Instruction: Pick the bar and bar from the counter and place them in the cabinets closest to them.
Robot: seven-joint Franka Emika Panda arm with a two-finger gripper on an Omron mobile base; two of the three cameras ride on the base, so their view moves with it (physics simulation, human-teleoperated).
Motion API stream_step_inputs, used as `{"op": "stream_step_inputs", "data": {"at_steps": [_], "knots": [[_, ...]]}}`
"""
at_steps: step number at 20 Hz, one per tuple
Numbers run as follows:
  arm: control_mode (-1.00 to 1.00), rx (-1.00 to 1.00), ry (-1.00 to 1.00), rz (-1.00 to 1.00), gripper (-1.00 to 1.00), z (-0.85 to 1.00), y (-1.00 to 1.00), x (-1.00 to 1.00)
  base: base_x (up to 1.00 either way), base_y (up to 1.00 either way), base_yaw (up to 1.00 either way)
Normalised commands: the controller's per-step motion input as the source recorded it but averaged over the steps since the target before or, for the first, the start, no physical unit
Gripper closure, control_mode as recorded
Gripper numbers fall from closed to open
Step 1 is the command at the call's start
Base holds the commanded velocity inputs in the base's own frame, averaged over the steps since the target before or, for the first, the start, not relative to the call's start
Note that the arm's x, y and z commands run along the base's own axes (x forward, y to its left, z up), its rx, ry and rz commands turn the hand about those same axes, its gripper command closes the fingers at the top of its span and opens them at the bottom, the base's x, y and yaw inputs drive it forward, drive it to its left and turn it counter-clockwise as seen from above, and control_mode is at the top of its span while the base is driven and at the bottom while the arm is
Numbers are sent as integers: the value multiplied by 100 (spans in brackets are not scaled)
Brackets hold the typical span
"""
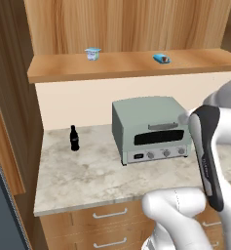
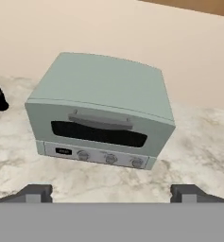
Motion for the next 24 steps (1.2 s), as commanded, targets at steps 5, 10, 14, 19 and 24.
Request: {"op": "stream_step_inputs", "data": {"at_steps": [5, 10, 14, 19, 24], "knots": [[100, 0, 0, 0, -100, 0, 0, -2, -20, -6, 0], [100, 0, 0, 0, -100, 0, 0, 0, -83, -24, 0], [100, 0, 0, 0, -100, 0, 0, 0, -90, -26, 0], [100, 0, 0, 0, -100, 0, 0, 0, -89, -24, -3], [100, 0, 0, 0, -100, 0, 0, 0, -23, -4, -1]]}}
